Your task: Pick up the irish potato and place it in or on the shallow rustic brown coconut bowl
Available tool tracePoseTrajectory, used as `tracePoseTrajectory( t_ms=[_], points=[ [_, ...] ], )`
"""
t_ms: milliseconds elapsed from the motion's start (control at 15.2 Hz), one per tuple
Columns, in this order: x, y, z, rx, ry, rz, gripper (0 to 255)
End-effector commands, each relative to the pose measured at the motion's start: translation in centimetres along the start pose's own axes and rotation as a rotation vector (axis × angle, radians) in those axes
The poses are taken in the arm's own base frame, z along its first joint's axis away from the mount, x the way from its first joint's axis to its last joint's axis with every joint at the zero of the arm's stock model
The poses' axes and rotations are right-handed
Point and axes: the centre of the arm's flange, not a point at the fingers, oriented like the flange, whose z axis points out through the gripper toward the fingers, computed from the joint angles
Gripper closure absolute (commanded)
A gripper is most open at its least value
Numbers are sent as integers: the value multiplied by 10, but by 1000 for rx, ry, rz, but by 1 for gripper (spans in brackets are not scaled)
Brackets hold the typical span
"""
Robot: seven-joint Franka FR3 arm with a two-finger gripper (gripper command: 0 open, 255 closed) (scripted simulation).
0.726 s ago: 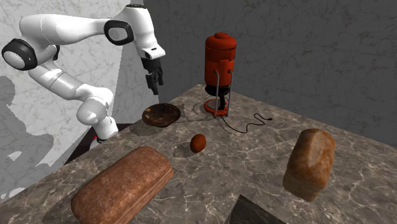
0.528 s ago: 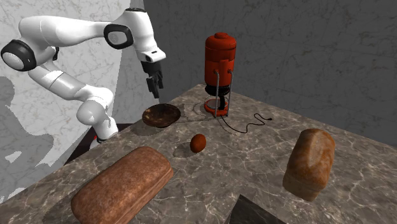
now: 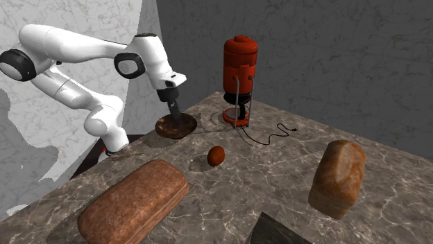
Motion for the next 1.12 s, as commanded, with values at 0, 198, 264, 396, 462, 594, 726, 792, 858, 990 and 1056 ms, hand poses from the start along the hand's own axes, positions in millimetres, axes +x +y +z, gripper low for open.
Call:
tracePoseTrajectory(
  t_ms=[0, 198, 264, 396, 462, 594, 726, 792, 858, 990, 1056],
  points=[
    [3, 17, 14, -28, 30, -92, 0],
    [7, 43, 38, -64, 70, -219, 0],
    [9, 52, 45, -76, 84, -261, 0],
    [15, 69, 60, -101, 111, -346, 0],
    [19, 77, 67, -113, 124, -388, 0],
    [27, 94, 81, -137, 151, -472, 0],
    [38, 110, 94, -161, 178, -557, 0],
    [39, 113, 96, -165, 182, -569, 0],
    [41, 113, 101, -165, 182, -569, 0],
    [43, 114, 111, -165, 182, -569, 0],
    [44, 115, 116, -165, 182, -569, 0]
  ],
)
